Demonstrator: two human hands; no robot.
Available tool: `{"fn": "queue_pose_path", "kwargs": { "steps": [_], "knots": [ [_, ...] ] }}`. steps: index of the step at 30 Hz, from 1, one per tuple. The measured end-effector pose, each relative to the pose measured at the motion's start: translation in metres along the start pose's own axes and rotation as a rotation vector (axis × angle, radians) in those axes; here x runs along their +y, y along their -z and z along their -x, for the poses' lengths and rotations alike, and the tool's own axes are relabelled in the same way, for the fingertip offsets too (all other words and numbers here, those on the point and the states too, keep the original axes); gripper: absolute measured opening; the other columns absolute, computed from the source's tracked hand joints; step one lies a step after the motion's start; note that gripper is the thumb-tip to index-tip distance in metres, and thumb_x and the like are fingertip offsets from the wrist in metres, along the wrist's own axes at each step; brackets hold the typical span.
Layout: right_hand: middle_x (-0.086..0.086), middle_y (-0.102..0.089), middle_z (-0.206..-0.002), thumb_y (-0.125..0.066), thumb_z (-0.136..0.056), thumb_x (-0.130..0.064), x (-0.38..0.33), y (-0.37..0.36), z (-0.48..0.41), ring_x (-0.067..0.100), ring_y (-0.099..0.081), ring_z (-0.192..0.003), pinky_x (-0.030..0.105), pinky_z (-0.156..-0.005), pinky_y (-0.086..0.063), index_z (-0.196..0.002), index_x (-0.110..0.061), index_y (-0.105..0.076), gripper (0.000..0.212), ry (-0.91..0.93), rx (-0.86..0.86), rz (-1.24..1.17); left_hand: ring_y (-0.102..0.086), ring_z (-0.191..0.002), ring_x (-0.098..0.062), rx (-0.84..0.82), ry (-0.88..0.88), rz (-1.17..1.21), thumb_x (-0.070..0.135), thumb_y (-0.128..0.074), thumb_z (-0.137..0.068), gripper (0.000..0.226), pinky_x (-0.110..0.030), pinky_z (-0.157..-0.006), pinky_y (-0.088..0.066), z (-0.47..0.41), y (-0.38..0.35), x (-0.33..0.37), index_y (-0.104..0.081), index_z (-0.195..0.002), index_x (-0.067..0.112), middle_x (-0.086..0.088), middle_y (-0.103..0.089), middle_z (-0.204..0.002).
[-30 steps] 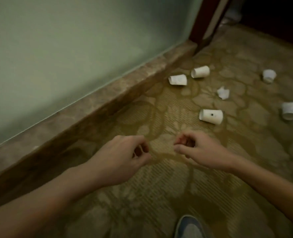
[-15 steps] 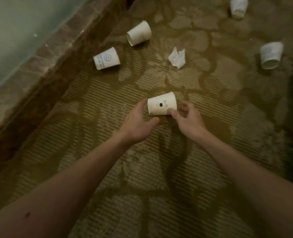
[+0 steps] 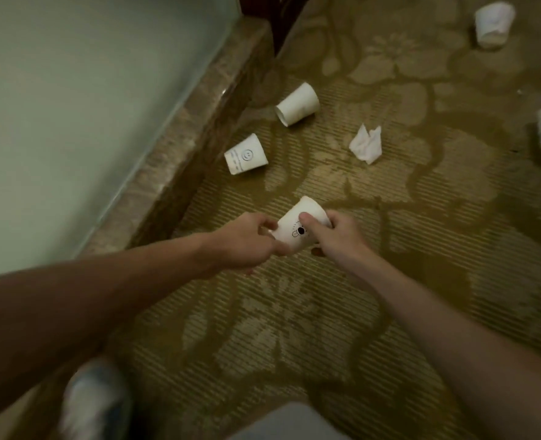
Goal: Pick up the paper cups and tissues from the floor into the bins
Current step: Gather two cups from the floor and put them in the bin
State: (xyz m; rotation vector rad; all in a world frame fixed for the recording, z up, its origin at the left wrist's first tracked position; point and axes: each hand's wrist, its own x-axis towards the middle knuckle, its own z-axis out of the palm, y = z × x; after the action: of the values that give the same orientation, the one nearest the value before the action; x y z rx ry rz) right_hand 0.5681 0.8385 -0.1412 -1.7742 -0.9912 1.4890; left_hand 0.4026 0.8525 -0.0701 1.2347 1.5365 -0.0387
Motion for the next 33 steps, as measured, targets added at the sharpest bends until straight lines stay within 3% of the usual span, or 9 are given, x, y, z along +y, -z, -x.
{"fn": "queue_pose_path", "kwargs": {
  "steps": [4, 8, 11, 15, 20, 25, 28, 31, 33],
  "knots": [
    [-0.002, -0.069, -0.093, -0.069, -0.086, -0.042, -0.037, -0.023, -0.009, 0.014, -0.066, -0.087, 0.031, -0.068, -0.058, -0.094, -0.019, -0.066, 0.025, 0.003, -0.046, -0.034, -0.067, -0.095, -0.01, -0.026, -0.055, -0.184, 0.033, -0.077, -0.081, 0.057, -0.024, -0.07, -0.055, 0.021, 0.047, 0.007, -0.053, -0.132, 0.025, 0.011, -0.064, -0.11],
    [-0.003, -0.064, -0.104, -0.071, -0.08, -0.048, -0.056, -0.042, -0.046, 0.014, -0.063, -0.091, 0.038, -0.078, -0.056, -0.101, -0.024, -0.058, 0.035, 0.0, 0.024, 0.015, -0.062, -0.1, -0.012, 0.223, -0.199, -0.439, 0.031, -0.073, -0.085, 0.047, -0.025, -0.083, -0.049, -0.013, 0.091, 0.01, -0.057, -0.128, 0.023, 0.001, -0.064, -0.121],
    [-0.006, -0.056, -0.111, -0.075, -0.074, -0.051, -0.056, -0.039, -0.088, 0.013, -0.059, -0.097, 0.034, -0.078, -0.053, -0.112, -0.029, -0.048, 0.052, -0.042, 0.108, 0.033, -0.052, -0.121, -0.024, 0.39, -0.247, -0.546, 0.028, -0.069, -0.088, 0.057, -0.035, -0.099, -0.043, -0.072, 0.116, 0.01, -0.046, -0.14, 0.02, -0.008, -0.049, -0.14],
    [-0.012, -0.055, -0.107, -0.081, -0.071, -0.045, -0.037, -0.025, -0.133, 0.006, -0.059, -0.091, 0.024, -0.062, -0.047, -0.113, -0.031, -0.047, 0.056, -0.15, 0.186, -0.048, -0.032, -0.14, -0.032, 0.263, -0.196, -0.63, 0.031, -0.069, -0.088, 0.082, -0.045, -0.112, -0.032, -0.145, 0.118, -0.002, -0.022, -0.153, 0.018, -0.012, -0.029, -0.156],
    [-0.013, -0.056, -0.103, -0.083, -0.066, -0.043, -0.032, -0.04, -0.152, 0.006, -0.062, -0.089, 0.024, -0.061, -0.049, -0.113, -0.031, -0.049, 0.059, -0.226, 0.24, -0.09, -0.027, -0.137, -0.037, 0.327, -0.202, -0.763, 0.043, -0.075, -0.08, 0.095, -0.055, -0.106, -0.029, -0.202, 0.139, 0.001, -0.018, -0.152, 0.018, -0.01, -0.035, -0.152],
    [-0.01, -0.054, -0.111, -0.084, -0.068, -0.041, -0.041, -0.046, -0.139, 0.007, -0.06, -0.09, 0.025, -0.066, -0.052, -0.123, -0.027, -0.043, 0.07, -0.341, 0.25, -0.077, -0.054, -0.116, -0.035, 0.252, 0.005, -0.593, 0.043, -0.076, -0.081, 0.063, -0.048, -0.096, -0.047, -0.217, 0.142, -0.006, -0.053, -0.128, 0.008, -0.015, -0.06, -0.124],
    [-0.017, -0.048, -0.099, -0.083, -0.069, -0.041, -0.059, -0.038, -0.108, -0.006, -0.051, -0.079, 0.012, -0.054, -0.037, -0.137, -0.029, -0.034, 0.086, -0.428, 0.256, -0.058, -0.062, -0.099, -0.027, 0.146, 0.126, -0.305, 0.04, -0.077, -0.081, 0.052, -0.036, -0.083, -0.052, -0.18, 0.128, -0.015, -0.061, -0.12, 0.009, -0.01, -0.065, -0.11],
    [-0.02, -0.049, -0.095, -0.083, -0.068, -0.037, -0.094, -0.021, -0.085, -0.005, -0.053, -0.08, 0.016, -0.058, -0.039, -0.143, -0.027, -0.03, 0.093, -0.483, 0.244, -0.079, -0.063, -0.084, -0.011, 0.071, 0.24, 0.085, 0.038, -0.08, -0.079, 0.049, -0.023, -0.065, -0.049, -0.14, 0.127, 0.001, -0.065, -0.117, 0.013, 0.0, -0.067, -0.099],
    [-0.016, -0.052, -0.105, -0.082, -0.069, -0.035, -0.128, -0.01, -0.085, -0.005, -0.052, -0.082, 0.015, -0.057, -0.04, -0.146, -0.026, -0.026, 0.096, -0.488, 0.221, -0.06, -0.069, -0.088, -0.014, 0.032, 0.304, 0.346, 0.035, -0.08, -0.078, 0.047, -0.029, -0.074, -0.056, -0.126, 0.14, 0.027, -0.067, -0.118, 0.013, 0.0, -0.072, -0.099]
  ]
}}
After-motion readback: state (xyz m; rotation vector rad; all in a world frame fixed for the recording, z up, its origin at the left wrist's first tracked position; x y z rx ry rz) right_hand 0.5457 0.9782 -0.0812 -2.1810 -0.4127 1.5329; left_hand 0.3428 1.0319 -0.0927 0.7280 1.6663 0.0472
